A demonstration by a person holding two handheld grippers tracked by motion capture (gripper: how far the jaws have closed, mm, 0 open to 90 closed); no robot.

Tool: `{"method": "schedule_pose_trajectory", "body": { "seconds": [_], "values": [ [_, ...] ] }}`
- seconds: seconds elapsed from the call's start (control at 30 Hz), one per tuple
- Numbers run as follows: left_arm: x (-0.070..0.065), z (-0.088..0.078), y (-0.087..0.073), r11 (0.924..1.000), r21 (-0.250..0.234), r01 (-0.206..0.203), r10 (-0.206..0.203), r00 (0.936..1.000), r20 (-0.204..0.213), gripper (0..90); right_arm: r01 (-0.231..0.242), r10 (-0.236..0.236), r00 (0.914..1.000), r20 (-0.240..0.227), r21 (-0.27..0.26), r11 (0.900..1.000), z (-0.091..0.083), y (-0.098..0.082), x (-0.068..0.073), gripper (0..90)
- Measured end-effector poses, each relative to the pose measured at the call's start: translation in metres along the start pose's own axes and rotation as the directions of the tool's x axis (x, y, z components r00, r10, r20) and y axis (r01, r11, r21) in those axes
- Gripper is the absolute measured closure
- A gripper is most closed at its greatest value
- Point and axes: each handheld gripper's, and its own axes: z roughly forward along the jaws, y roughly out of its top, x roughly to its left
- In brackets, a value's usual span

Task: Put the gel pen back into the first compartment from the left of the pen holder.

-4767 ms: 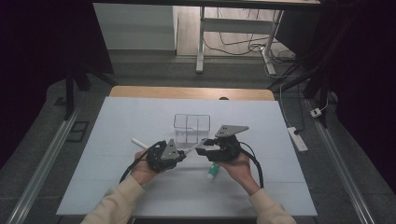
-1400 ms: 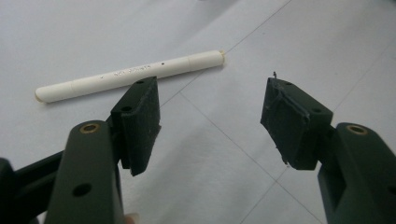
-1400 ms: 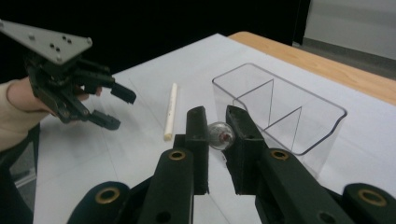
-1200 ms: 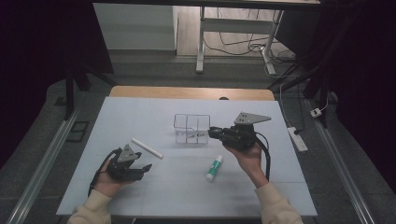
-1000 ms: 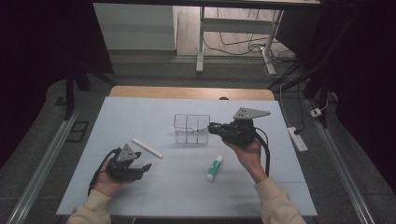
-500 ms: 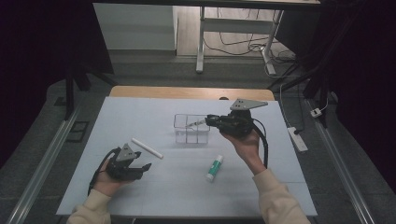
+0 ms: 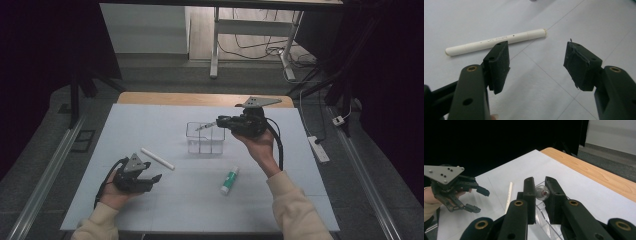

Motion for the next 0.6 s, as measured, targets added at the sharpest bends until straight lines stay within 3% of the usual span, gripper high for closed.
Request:
{"method": "schedule_pose_trajectory", "body": {
  "seconds": [0.23,0.6],
  "values": [
    [0.0,0.001,0.0,1.0,0.003,-0.003,0.003,1.0,0.0,37.5,-0.007,0.007,0.9999,0.015,0.012,1.0,0.005,0.006,-0.007,78.9],
    [0.0,0.001,0.0,1.0,0.003,-0.003,0.003,1.0,-0.002,37.5,-0.002,0.001,1.0,0.009,0.073,0.997,0.023,0.016,-0.01,78.8]
  ]
}}
